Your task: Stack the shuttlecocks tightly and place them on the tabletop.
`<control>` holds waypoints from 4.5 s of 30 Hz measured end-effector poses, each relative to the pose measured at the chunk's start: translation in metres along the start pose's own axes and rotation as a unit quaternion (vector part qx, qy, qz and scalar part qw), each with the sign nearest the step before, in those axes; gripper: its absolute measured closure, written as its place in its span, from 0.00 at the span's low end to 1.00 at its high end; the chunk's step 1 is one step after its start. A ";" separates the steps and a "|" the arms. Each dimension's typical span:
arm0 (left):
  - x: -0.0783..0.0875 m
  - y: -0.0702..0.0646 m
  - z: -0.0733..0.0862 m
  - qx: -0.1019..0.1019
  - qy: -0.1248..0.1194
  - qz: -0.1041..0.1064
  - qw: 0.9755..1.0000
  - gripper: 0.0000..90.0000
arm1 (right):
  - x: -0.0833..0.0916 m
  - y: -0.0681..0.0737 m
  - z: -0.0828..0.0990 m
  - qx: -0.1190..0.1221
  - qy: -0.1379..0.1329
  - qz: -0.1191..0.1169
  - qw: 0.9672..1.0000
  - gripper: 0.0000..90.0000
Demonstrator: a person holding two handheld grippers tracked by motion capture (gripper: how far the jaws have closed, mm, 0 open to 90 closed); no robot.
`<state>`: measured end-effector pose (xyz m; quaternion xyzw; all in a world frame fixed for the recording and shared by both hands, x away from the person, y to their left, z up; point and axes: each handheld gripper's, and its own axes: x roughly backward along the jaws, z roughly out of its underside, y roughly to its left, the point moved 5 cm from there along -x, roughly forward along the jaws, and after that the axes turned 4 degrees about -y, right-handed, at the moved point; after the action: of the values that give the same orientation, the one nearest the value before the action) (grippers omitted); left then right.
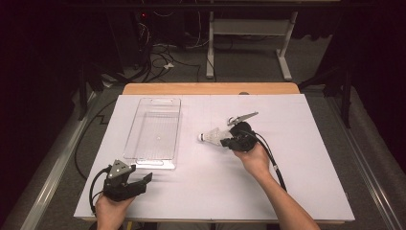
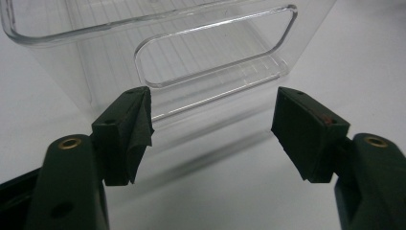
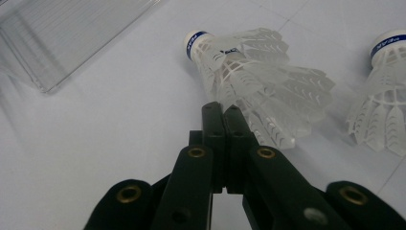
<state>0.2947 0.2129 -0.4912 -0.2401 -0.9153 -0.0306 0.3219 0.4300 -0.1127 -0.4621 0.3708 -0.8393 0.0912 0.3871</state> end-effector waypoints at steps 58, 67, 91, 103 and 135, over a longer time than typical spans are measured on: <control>0.001 -0.001 0.000 -0.004 0.001 0.001 1.000 0.34 | -0.014 -0.003 -0.003 0.004 -0.004 -0.003 1.000 1.00; 0.001 0.000 0.000 -0.003 0.000 0.001 1.000 0.34 | -0.015 -0.003 -0.002 0.002 -0.006 0.003 1.000 0.97; 0.002 0.001 0.000 0.000 -0.003 0.000 1.000 0.34 | -0.011 -0.005 -0.002 -0.013 -0.014 0.013 1.000 0.78; 0.002 0.001 0.000 0.000 -0.003 0.000 1.000 0.34 | -0.008 -0.006 -0.002 -0.014 -0.017 0.017 1.000 0.75; 0.002 0.001 0.000 0.001 -0.004 -0.001 1.000 0.34 | -0.003 -0.004 0.001 -0.015 -0.026 0.020 0.999 0.71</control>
<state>0.2944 0.2146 -0.4899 -0.2391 -0.9170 -0.0287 0.3180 0.4331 -0.1146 -0.4653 0.3503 -0.8577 0.0761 0.3686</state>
